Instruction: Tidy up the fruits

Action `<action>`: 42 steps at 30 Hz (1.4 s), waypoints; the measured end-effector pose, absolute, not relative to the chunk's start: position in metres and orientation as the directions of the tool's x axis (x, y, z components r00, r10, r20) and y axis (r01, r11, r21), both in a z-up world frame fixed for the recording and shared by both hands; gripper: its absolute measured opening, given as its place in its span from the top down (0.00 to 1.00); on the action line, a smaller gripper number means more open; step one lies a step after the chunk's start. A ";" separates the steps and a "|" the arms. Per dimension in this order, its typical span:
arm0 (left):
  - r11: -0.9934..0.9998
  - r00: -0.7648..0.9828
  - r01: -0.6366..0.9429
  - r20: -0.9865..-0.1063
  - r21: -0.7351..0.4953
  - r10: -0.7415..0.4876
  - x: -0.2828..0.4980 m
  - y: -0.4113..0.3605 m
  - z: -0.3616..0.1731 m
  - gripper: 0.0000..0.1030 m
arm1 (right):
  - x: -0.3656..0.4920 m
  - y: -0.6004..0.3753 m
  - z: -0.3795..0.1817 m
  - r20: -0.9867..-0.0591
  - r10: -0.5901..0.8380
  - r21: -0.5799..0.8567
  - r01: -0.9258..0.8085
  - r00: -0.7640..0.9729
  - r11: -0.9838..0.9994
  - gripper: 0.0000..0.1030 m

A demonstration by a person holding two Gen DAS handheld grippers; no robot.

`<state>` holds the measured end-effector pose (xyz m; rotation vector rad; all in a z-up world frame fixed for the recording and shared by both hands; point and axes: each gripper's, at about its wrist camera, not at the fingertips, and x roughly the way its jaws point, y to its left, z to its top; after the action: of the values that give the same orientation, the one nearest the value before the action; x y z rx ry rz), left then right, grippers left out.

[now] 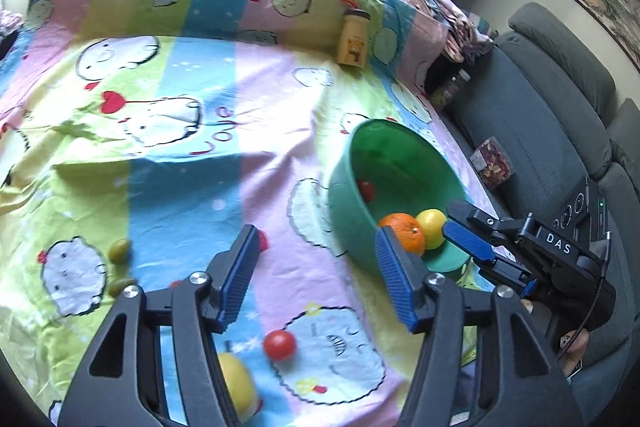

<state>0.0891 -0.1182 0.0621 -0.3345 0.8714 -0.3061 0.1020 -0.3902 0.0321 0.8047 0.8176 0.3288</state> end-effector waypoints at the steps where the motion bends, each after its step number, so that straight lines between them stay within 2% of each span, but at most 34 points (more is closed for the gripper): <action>1: 0.910 0.617 0.098 -0.693 -0.403 -0.373 0.082 -0.105 0.062 0.35 | 0.102 -0.381 0.034 -0.518 0.564 0.744 0.013 0.643 0.669 0.61; 5: 0.926 0.632 -0.017 -0.722 -0.377 -0.282 0.062 -0.061 0.052 0.34 | 0.104 -0.339 0.038 -0.530 0.620 0.725 -0.070 0.579 0.685 0.59; 13: 0.914 0.584 -0.108 -0.769 -0.391 -0.260 0.043 -0.024 0.016 0.34 | 0.109 -0.256 0.025 -0.607 0.673 0.674 -0.175 0.422 0.718 0.57; 18: 0.930 0.548 -0.095 -0.798 -0.355 -0.249 0.043 -0.022 0.008 0.34 | 0.113 -0.228 0.009 -0.568 0.775 0.756 -0.196 0.277 0.624 0.57; 22: 0.921 0.518 -0.095 -0.809 -0.377 -0.278 0.046 -0.019 -0.001 0.34 | 0.112 -0.217 0.003 -0.661 0.690 0.673 -0.174 0.295 0.719 0.57; 42: 0.906 0.413 -0.150 -0.857 -0.397 -0.307 0.055 -0.018 -0.027 0.40 | 0.126 -0.172 -0.023 -0.803 0.537 0.511 -0.166 0.258 0.843 0.57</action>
<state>0.0551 -0.0178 -0.0273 -0.4519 1.1513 -0.1028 0.1261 -0.1723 -0.0232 0.3555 1.2238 0.4906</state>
